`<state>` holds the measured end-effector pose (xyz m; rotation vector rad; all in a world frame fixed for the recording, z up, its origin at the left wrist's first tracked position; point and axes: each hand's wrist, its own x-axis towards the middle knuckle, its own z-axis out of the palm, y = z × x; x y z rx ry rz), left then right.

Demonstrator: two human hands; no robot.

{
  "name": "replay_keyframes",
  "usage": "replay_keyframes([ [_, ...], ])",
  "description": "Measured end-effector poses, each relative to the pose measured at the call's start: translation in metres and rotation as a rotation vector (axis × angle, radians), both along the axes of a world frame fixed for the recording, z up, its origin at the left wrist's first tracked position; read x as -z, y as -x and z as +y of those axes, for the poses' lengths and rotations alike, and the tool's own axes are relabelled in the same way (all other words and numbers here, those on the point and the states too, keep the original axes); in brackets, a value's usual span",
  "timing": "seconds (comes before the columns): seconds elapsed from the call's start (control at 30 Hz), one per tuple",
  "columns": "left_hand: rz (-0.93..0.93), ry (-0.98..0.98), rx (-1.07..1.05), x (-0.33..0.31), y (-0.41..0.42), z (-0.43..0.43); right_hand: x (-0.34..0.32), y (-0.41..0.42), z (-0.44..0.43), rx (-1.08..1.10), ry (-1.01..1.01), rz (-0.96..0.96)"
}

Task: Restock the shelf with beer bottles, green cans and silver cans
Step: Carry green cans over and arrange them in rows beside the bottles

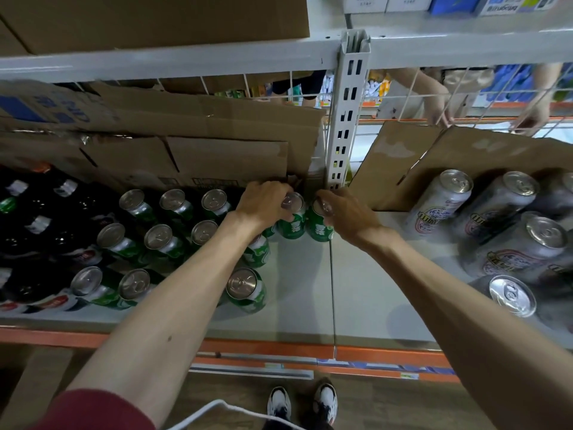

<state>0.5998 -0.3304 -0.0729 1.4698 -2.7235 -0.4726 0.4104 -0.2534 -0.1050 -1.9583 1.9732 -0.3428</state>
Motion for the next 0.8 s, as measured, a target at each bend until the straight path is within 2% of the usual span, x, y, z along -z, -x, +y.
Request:
replay_keyframes([
  [0.27,0.025,-0.017,-0.014,0.004,-0.002,0.003,0.010,0.000,0.012,0.118,0.004,-0.169],
  [0.6,0.101,-0.018,-0.030,0.009,0.007,0.011,0.018,0.008,0.017,0.176,0.086,-0.073],
  [0.8,0.063,-0.006,-0.032,0.007,0.007,0.009,0.024,0.000,0.012,0.189,0.104,-0.059],
])
